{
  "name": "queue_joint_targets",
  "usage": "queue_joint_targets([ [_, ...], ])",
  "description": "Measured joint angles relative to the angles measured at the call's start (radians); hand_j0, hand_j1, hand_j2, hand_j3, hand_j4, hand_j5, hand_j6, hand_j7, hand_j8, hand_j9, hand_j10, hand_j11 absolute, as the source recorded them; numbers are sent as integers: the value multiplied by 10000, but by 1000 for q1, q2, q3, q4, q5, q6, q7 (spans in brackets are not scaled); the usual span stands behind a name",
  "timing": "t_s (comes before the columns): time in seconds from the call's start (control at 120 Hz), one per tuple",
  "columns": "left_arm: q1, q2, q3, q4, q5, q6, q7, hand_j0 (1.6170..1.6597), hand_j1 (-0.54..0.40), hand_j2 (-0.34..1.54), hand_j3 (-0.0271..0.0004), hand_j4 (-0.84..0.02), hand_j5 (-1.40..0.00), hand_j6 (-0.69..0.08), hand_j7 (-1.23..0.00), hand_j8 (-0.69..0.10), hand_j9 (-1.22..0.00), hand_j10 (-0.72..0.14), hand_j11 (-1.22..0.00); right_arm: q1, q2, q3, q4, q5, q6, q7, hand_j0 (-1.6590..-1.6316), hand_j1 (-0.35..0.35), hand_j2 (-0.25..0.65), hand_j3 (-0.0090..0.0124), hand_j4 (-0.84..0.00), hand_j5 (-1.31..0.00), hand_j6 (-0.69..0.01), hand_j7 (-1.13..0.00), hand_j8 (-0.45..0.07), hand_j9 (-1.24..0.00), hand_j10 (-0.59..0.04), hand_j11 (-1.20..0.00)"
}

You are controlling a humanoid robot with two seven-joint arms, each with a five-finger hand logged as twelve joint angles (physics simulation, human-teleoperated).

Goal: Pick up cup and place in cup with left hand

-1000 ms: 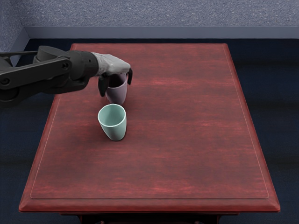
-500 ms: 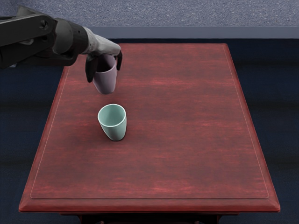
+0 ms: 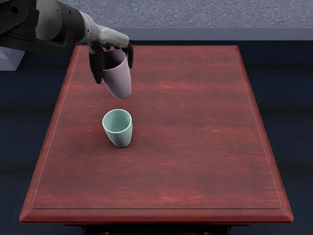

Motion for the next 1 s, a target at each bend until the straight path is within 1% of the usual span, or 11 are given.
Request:
queue_joint_targets([
  [0.058, -1, 31, -4, -22, -26, -1, 11, 16559, -963, 541, 0, -4301, -6112, -2860, -5980, -2915, -5928, -4403, -5934, 0, 0, 0, 0, 0, 0, 0, -16581, -3182, -51, 0, -259, -335, -260, -334, -259, -335, -258, -335],
  [0.1, -1, 32, -6, -40, -41, -2, 17, 16558, -1020, 563, 0, -4285, -6178, -2728, -5949, -2899, -5951, -4412, -5956, 0, 0, 0, 0, 0, 0, 0, -16581, -3182, -51, 0, -259, -335, -260, -334, -259, -335, -258, -335],
  [0.217, -1, 31, -8, -75, -71, -2, 36, 16555, -862, 429, 0, -4353, -6223, -2872, -6055, -2848, -6026, -4472, -6030, 0, 0, 0, 0, 0, 0, 0, -16581, -3182, -51, 0, -259, -335, -260, -334, -259, -335, -258, -335],
  [0.25, -1, 31, -9, -81, -78, -2, 40, 16555, -848, 411, 0, -4372, -6245, -2912, -6115, -2899, -6052, -4490, -6056, 0, 0, 0, 0, 0, 0, 0, -16581, -3182, -51, 0, -259, -335, -260, -334, -259, -335, -258, -335],
  [0.317, 0, 32, -9, -92, -87, -3, 44, 16555, -1048, 506, 0, -4288, -6324, -2727, -6249, -2792, -6137, -4522, -6143, 0, 0, 0, 0, 0, 0, 0, -16581, -3182, -51, 0, -259, -335, -260, -334, -259, -335, -258, -335],
  [0.492, 0, 31, -9, -110, -107, -3, 48, 16549, -1477, 743, 0, -3835, -6538, -2223, -6504, -2368, -6331, -4078, -6380, 0, 0, 0, 0, 0, 0, 0, -16581, -3182, -51, 0, -259, -335, -260, -334, -259, -335, -258, -335],
  [0.6, 2, 35, -9, -125, -119, -3, 49, 16545, -1651, 871, 0, -3697, -6634, -2131, -6639, -2206, -6432, -4013, -6502, 0, 0, 0, 0, 0, 0, 0, -16581, -3182, -51, 0, -259, -335, -260, -334, -260, -335, -259, -335],
  [0.692, 2, 53, -9, -136, -142, -3, 49, 16539, -1717, 883, 0, -3562, -6815, -1904, -6838, -2034, -6579, -3844, -6677, 0, 0, 0, 0, 0, 0, 0, -16581, -3182, -51, 0, -259, -335, -261, -334, -260, -335, -259, -335],
  [0.917, 2, 81, -8, -153, -177, -4, 49, 16525, -1895, 943, 0, -3308, -7038, -1651, -7111, -1867, -6744, -3630, -6893, 0, 0, 0, 0, 0, 0, 0, -16581, -3182, -51, 0, -259, -335, -261, -334, -260, -335, -259, -335],
  [1.0, 15, 95, -22, -169, -180, -4, 49, 16524, -1820, 888, 0, -3387, -7048, -1618, -7083, -1916, -6723, -3645, -6903, 0, 0, 0, 0, 0, 0, 0, -16581, -3182, -51, 0, -259, -335, -260, -334, -259, -335, -258, -335],
])
